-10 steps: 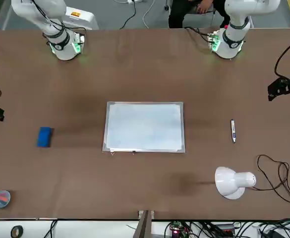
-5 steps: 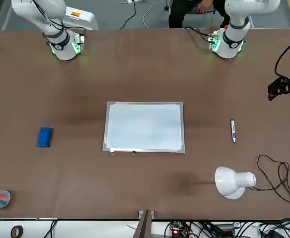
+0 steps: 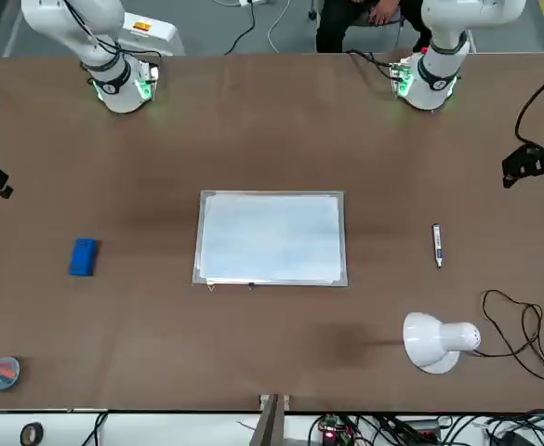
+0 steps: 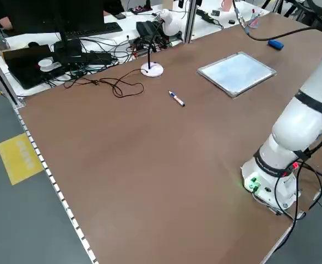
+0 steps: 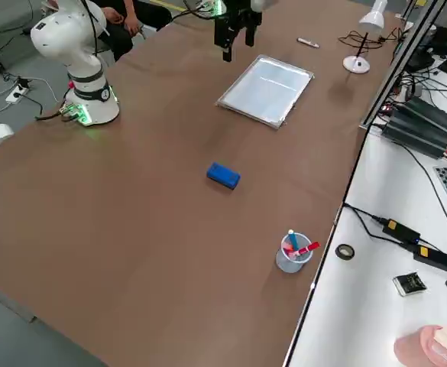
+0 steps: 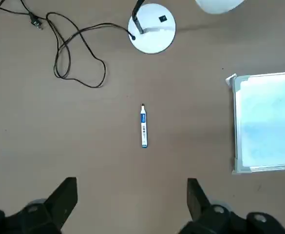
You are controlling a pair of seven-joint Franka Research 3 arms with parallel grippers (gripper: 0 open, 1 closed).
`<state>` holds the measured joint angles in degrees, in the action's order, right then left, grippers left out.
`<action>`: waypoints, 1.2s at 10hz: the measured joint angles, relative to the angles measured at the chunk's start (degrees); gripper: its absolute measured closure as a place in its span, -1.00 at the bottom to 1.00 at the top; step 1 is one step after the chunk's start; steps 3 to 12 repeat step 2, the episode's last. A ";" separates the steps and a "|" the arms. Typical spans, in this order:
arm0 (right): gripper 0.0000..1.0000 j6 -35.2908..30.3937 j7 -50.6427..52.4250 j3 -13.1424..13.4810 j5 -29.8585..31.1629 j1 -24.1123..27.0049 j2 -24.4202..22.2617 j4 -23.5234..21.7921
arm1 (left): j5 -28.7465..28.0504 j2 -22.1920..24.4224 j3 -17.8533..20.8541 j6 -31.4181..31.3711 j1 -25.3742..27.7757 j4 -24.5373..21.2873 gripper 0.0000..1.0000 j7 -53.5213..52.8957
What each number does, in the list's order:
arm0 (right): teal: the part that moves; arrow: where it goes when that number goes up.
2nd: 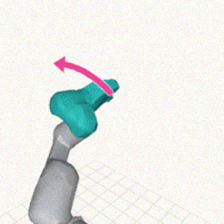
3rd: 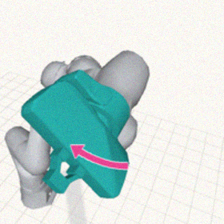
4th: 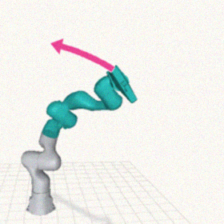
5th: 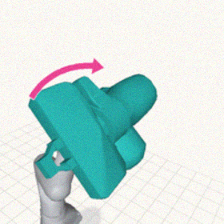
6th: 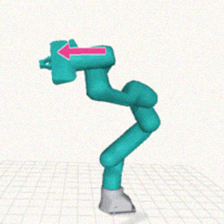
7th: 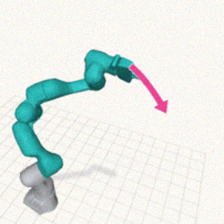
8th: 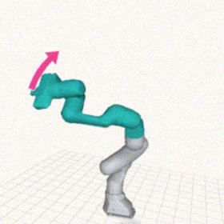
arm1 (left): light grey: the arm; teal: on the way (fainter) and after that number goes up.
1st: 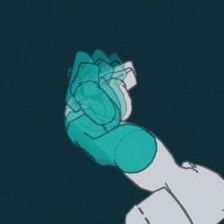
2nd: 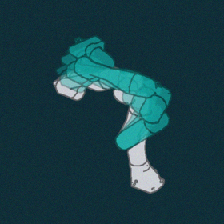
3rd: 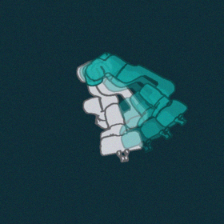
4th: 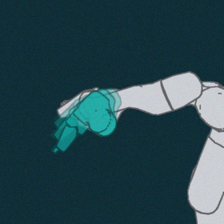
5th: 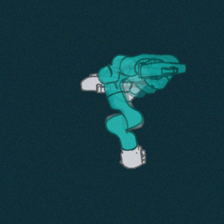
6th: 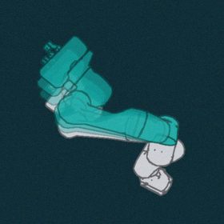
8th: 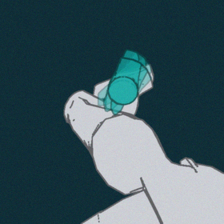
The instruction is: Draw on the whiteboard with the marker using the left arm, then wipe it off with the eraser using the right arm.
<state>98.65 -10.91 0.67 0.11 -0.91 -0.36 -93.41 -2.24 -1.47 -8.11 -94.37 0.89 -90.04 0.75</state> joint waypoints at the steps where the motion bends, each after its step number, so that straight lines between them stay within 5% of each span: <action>1: -1.00 0.60 0.02 0.00 0.01 -0.02 0.10 -0.34 | 0.00 0.00 0.00 0.00 0.00 0.00 -0.99 0.00; 12: -1.00 0.73 0.04 0.00 0.02 -0.13 0.18 -0.40 | 0.00 0.00 0.00 0.01 0.00 0.00 -0.99 0.00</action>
